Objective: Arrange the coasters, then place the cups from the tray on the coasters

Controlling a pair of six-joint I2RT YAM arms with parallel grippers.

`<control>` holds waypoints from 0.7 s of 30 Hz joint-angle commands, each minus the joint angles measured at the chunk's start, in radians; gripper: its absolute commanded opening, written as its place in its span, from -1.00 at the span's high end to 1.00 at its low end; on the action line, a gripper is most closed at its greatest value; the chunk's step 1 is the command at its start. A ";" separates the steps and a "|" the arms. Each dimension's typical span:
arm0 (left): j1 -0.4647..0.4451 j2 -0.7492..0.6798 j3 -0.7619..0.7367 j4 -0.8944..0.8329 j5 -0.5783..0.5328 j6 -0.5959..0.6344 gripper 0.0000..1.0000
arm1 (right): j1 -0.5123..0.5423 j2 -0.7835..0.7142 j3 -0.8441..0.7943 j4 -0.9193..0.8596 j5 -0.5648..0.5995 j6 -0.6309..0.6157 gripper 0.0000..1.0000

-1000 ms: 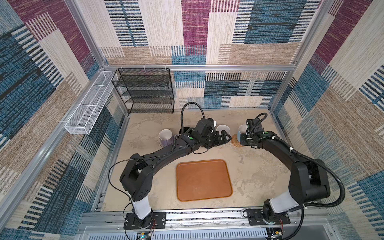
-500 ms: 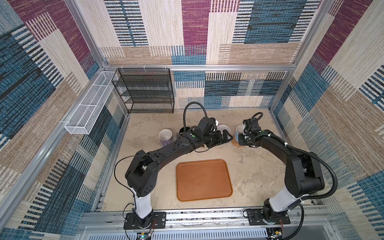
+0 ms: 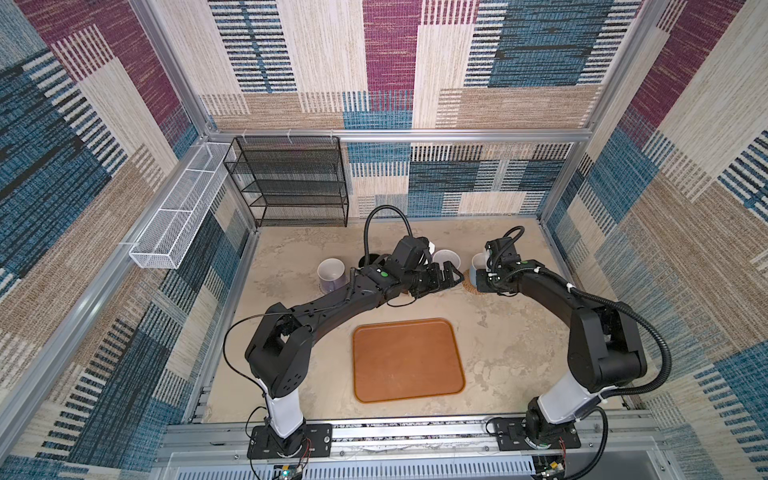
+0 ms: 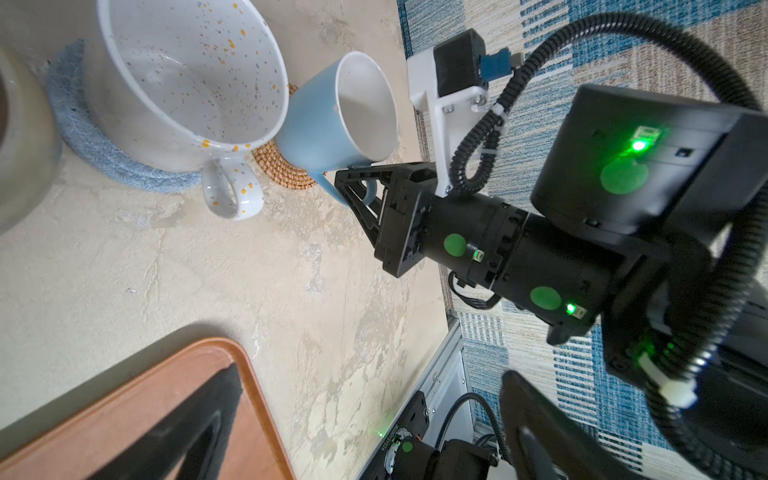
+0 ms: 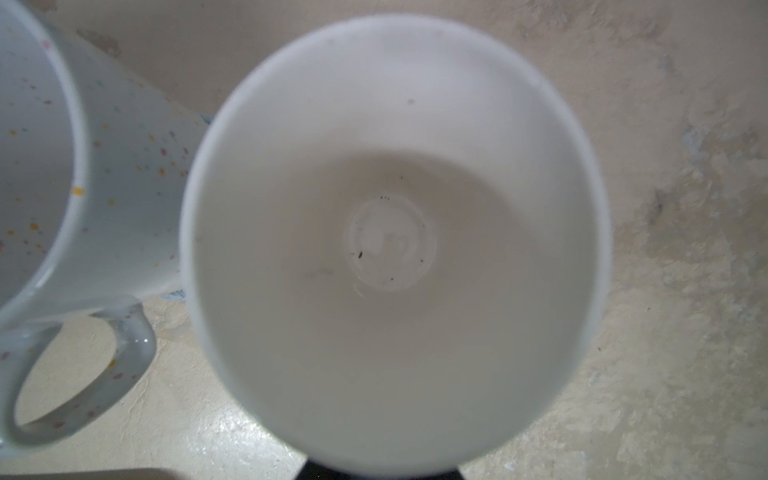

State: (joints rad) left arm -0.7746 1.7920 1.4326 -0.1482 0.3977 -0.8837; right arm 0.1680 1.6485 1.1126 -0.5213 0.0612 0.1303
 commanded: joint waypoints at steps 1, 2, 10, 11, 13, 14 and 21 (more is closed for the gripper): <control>0.001 -0.026 -0.015 0.018 -0.014 0.026 -0.99 | -0.001 0.017 0.013 -0.003 0.000 0.012 0.14; 0.001 -0.033 -0.022 0.020 -0.016 0.027 -1.00 | -0.001 0.020 0.013 -0.009 0.002 0.014 0.11; 0.008 -0.159 -0.173 0.113 -0.056 0.026 -1.00 | -0.001 -0.021 -0.012 -0.030 0.055 0.047 0.08; 0.008 -0.207 -0.249 0.175 -0.079 0.011 -1.00 | -0.002 -0.035 -0.020 -0.035 0.057 0.049 0.08; 0.013 -0.297 -0.357 0.222 -0.136 0.007 -1.00 | -0.002 -0.079 -0.047 -0.024 0.052 0.058 0.04; 0.017 -0.342 -0.391 0.204 -0.170 0.031 -0.99 | -0.001 -0.109 -0.065 -0.016 0.047 0.063 0.01; 0.042 -0.645 -0.501 -0.113 -0.575 0.281 -1.00 | -0.002 -0.426 -0.216 0.134 0.051 0.106 -1.00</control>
State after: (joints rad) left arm -0.7410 1.2270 0.9699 -0.1287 0.0734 -0.7475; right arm 0.1677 1.3048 0.9443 -0.4999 0.0975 0.2066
